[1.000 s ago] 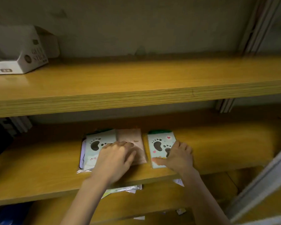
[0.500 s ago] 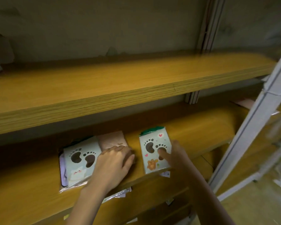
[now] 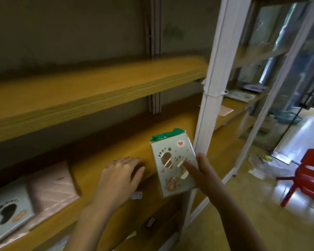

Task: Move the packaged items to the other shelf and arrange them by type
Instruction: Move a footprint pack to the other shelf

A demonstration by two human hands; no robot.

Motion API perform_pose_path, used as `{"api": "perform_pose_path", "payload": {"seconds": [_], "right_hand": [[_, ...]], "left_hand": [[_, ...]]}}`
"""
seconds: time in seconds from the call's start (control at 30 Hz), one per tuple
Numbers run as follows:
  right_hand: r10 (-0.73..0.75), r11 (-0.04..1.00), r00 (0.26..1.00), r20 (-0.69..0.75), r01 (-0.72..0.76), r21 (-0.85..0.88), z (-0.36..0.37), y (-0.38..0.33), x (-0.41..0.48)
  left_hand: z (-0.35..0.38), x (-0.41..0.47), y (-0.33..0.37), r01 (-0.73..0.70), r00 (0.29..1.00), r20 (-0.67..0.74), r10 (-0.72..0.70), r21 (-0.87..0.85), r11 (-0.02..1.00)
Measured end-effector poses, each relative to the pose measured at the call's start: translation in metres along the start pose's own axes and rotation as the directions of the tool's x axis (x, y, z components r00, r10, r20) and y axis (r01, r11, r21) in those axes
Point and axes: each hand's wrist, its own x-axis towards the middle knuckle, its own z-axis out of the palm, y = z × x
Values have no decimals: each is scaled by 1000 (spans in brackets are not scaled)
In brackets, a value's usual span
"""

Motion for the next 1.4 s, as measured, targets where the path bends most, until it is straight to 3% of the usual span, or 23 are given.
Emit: {"api": "perform_pose_path", "payload": {"seconds": [0.4, 0.87, 1.4], "right_hand": [[-1, 1000, 978, -210, -2, -16, -202, 26, 1], [43, 999, 971, -236, -34, 42, -353, 44, 57], [117, 992, 982, -146, -108, 72, -487, 68, 263]], "left_hand": [[58, 80, 184, -122, 992, -50, 119, -52, 991], [101, 197, 313, -234, 971, -62, 233, -15, 972], [159, 421, 385, -82, 996, -36, 81, -25, 996]]}}
